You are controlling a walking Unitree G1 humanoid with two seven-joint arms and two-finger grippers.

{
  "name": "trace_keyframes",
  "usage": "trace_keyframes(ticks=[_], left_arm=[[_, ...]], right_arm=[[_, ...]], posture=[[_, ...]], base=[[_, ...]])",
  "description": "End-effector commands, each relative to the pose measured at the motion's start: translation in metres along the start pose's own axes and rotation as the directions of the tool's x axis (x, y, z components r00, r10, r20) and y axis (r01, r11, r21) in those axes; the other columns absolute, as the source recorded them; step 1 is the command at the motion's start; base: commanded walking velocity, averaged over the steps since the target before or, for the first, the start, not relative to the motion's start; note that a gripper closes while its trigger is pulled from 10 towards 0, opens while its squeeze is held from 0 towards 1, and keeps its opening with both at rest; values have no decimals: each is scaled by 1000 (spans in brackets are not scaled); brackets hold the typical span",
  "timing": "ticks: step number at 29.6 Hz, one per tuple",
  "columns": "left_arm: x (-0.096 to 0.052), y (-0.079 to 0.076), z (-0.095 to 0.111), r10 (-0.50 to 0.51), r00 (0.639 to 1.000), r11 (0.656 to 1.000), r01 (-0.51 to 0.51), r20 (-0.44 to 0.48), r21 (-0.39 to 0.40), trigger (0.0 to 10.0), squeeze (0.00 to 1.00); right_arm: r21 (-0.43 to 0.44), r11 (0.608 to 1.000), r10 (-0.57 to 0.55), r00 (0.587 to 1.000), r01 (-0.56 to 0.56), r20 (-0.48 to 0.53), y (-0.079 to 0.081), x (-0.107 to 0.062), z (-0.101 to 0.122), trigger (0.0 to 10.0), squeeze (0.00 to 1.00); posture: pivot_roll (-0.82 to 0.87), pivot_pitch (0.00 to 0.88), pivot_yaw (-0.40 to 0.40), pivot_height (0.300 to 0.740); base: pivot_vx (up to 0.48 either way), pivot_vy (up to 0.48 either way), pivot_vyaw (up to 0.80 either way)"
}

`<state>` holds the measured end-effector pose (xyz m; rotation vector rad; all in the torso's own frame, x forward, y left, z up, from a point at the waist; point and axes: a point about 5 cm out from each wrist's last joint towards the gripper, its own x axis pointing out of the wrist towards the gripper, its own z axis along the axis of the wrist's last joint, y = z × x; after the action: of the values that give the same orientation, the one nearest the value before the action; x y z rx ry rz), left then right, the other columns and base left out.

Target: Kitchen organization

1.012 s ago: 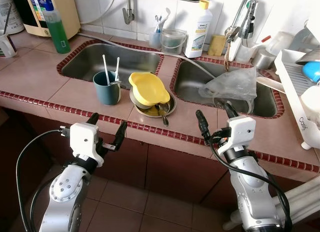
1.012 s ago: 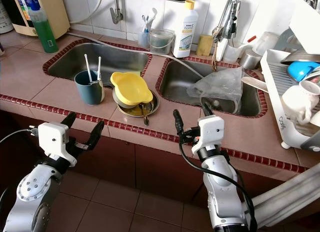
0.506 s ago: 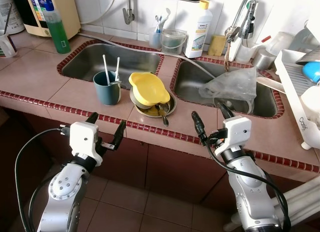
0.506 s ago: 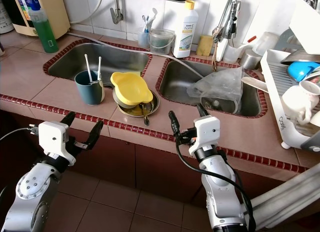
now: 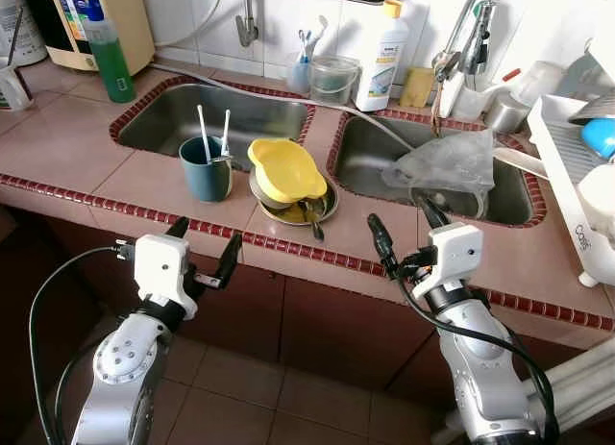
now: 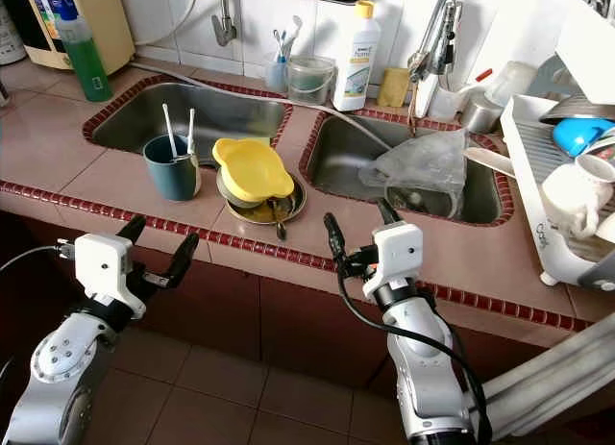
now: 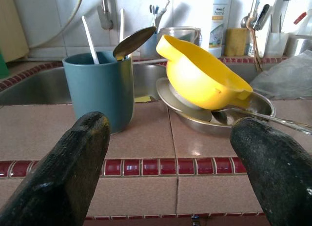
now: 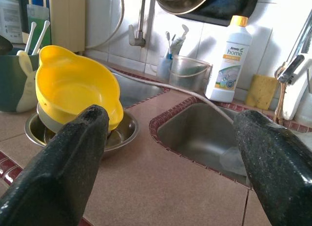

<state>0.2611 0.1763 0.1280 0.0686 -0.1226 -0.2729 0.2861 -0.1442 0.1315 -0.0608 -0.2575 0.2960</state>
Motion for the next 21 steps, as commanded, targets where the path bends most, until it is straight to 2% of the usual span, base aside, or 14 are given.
trace_keyframes(ticks=[1,15,21], left_arm=[[-1,2,2,8,1000,1000,-8,1,-4,10000,0],[-1,7,4,27,1000,999,-27,8,-18,10000,0],[0,8,5,30,999,999,-30,13,-21,10000,0]], right_arm=[[-2,1000,5,1000,-5,12,-1,0,5,10000,0],[1,1000,6,1000,-6,10,-2,0,5,10000,0],[3,1000,6,1000,-6,12,-2,0,6,10000,0]], posture=[[-33,27,-44,740],[-31,32,-46,740],[-32,30,-45,740]], base=[[0,0,0],[0,0,0],[259,0,0]])
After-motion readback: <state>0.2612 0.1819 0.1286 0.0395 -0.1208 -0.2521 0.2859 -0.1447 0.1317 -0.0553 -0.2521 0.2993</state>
